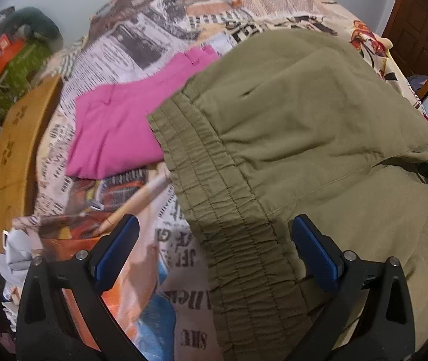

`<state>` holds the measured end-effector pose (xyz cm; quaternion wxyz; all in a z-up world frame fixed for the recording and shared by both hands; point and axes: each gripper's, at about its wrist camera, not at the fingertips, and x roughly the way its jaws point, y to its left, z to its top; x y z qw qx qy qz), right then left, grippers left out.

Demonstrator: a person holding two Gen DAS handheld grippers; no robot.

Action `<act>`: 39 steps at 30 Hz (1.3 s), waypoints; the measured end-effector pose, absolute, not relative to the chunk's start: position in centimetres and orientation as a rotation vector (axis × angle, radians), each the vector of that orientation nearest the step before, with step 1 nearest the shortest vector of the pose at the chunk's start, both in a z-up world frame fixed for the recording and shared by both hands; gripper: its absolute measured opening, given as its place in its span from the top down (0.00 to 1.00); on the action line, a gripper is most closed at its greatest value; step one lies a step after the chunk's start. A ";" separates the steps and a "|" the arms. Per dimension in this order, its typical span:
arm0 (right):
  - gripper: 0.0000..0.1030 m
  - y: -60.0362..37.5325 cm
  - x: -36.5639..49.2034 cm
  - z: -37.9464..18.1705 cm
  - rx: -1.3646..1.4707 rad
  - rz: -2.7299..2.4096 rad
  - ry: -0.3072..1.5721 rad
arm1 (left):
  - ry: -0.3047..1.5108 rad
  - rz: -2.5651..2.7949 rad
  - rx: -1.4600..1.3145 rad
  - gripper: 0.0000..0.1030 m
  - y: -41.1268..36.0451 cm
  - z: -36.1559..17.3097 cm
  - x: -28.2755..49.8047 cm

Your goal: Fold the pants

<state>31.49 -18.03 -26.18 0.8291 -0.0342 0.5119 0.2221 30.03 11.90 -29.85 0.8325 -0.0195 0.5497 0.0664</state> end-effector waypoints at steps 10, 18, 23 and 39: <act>0.72 -17.4 31.6 -27.4 -0.187 0.469 1.045 | 1.171 0.123 -0.056 0.00 12.0 -31.1 30.2; 0.92 -16.9 30.8 -27.2 -0.232 0.445 1.063 | 1.098 0.191 0.095 0.00 11.0 -30.7 29.7; 0.94 -18.1 30.2 -27.0 -0.173 0.472 1.108 | 1.090 0.190 0.128 0.00 11.8 -31.0 29.8; 0.84 -20.9 27.1 -22.5 -0.076 0.491 1.035 | 1.122 0.175 0.032 0.00 12.8 -29.6 29.2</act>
